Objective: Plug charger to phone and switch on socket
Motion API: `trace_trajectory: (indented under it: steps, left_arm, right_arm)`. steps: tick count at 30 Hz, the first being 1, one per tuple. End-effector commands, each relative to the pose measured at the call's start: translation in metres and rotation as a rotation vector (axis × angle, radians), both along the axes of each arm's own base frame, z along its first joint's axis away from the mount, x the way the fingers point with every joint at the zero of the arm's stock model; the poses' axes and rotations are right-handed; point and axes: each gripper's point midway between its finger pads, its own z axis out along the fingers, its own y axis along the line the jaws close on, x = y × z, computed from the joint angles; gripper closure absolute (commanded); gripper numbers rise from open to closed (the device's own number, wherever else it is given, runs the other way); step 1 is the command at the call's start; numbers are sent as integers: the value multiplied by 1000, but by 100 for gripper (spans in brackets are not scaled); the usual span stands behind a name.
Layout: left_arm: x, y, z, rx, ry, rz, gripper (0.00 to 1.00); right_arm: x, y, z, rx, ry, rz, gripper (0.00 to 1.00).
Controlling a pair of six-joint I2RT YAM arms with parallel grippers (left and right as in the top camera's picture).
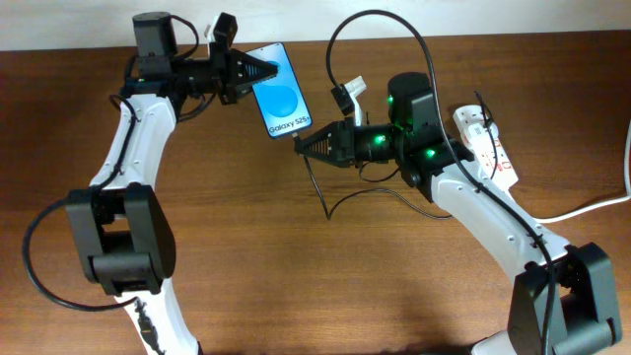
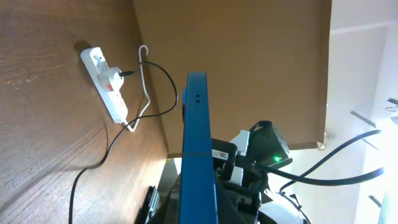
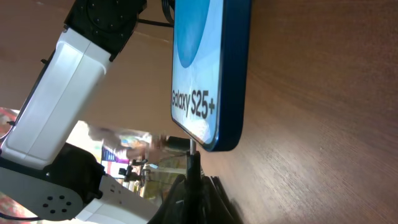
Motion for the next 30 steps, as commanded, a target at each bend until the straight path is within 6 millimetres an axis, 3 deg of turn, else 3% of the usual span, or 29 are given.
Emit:
trace_trajectory:
  steps: [1, 12, 16, 20, 22, 25, 30]
  left_arm:
    - [-16, -5, 28, -24, -57, -48, 100]
    - [-18, -5, 29, -31, -57, -62, 100]
    - [-18, -5, 29, -30, -60, -60, 100]
    - [-8, 4, 32, -14, -131, -20, 100]
    - [-3, 15, 31, -9, -134, 9, 100]
    - [1, 27, 31, -6, -141, 37, 100]
    - [5, 33, 30, 4, -140, 64, 100]
  right_arm:
    - [-1, 0, 0, 7, -9, 14, 96]
    - [8, -2, -4, -15, -12, -34, 96]
    - [10, -1, -16, -35, -26, -26, 96]
    - [5, -11, -52, -172, 0, -46, 96]
    - [2, -27, -83, -320, 25, -89, 96]
    - [13, -67, -131, -607, 62, -239, 88]
    - [16, -79, -198, -746, 149, -229, 87]
